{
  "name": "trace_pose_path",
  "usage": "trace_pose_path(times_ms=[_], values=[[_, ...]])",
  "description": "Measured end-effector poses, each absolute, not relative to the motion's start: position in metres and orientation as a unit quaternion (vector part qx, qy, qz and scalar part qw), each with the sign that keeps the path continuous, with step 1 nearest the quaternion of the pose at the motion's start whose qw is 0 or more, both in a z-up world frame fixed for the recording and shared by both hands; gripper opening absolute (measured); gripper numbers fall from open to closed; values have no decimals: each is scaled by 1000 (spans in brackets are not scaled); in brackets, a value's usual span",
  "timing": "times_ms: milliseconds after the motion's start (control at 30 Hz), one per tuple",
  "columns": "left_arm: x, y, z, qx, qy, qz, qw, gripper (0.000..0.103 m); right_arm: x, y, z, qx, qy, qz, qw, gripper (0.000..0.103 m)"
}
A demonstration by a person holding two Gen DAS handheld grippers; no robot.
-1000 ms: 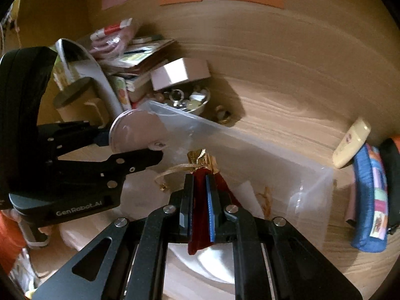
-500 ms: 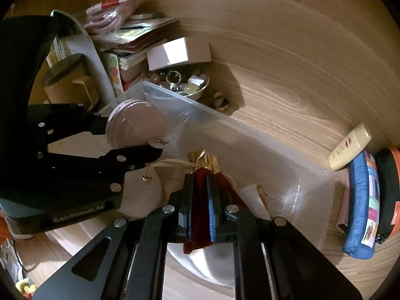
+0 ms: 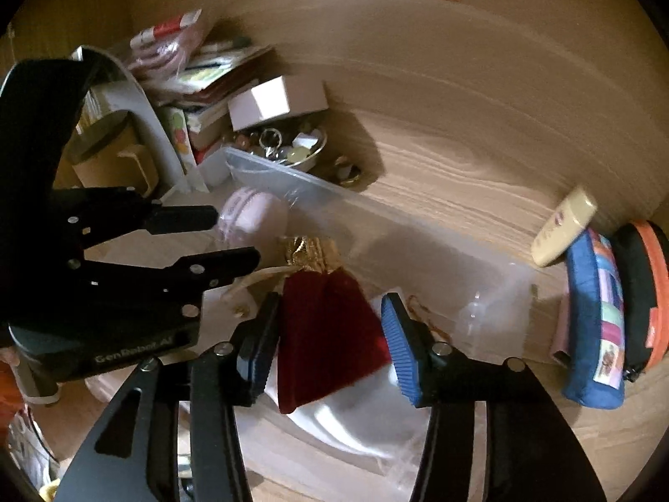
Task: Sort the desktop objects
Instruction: 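Lower the pink container into the box while the right gripper drops the pouch in, then grasp the white plastic jar with the left gripper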
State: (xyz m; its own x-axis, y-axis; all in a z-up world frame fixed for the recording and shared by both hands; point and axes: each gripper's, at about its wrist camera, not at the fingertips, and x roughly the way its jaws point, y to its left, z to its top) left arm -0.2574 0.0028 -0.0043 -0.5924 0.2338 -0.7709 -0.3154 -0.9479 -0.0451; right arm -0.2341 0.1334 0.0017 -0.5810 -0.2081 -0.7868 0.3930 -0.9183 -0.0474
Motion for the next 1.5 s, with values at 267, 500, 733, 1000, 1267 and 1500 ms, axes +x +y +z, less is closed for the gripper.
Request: trace_pose_path(times_ms=[267, 500, 733, 1000, 1267, 1500], values=[[-231, -3, 21, -388, 55, 910, 138, 70, -217, 146, 22, 407, 89, -897, 151, 63], [-203, -8, 40, -361, 60, 922, 126, 79, -200, 155, 38, 398, 62, -902, 152, 69], [-175, -14, 52, -340, 59, 932, 109, 92, -173, 167, 55, 384, 41, -908, 160, 76], [-150, -14, 46, -341, 63, 932, 102, 94, -136, 176, 62, 366, 44, -916, 162, 82], [-139, -12, 13, -374, 64, 920, 100, 94, -109, 182, 46, 369, 49, -914, 162, 82], [-137, -9, -16, -403, 54, 907, 106, 94, -103, 191, 21, 393, 26, -905, 164, 82]])
